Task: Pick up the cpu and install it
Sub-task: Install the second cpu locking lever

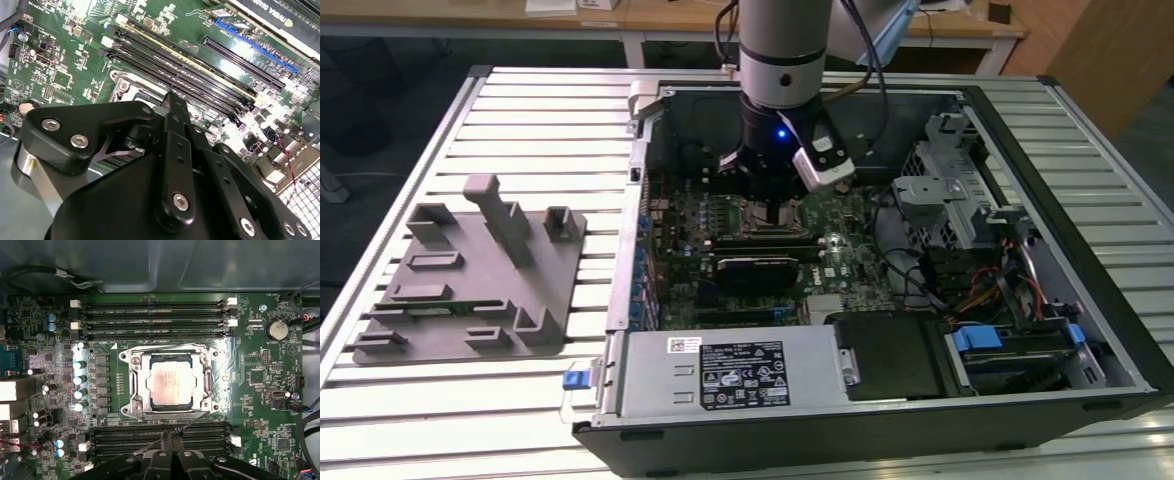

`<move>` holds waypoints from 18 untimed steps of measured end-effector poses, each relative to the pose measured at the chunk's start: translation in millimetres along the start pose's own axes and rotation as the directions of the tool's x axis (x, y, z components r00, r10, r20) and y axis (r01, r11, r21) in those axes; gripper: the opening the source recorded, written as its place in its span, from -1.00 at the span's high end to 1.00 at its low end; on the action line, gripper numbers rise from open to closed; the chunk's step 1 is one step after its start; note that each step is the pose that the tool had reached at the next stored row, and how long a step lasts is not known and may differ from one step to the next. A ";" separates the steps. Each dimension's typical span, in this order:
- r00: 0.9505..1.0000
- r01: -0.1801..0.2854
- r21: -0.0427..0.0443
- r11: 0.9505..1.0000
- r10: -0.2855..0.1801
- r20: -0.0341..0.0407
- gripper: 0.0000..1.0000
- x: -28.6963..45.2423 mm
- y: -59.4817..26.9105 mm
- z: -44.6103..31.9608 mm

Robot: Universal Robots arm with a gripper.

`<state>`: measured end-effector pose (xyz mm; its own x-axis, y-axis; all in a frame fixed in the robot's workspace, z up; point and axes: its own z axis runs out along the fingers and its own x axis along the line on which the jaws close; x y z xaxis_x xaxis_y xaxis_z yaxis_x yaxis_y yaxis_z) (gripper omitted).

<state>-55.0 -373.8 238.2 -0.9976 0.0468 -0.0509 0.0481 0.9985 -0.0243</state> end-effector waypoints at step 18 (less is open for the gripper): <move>1.000 -0.001 -0.001 1.000 0.001 0.000 0.79 11.2 -1.1 6.1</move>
<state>-65.8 -374.5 231.5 -0.9976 0.0479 -0.0509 0.0491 0.9985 -0.0228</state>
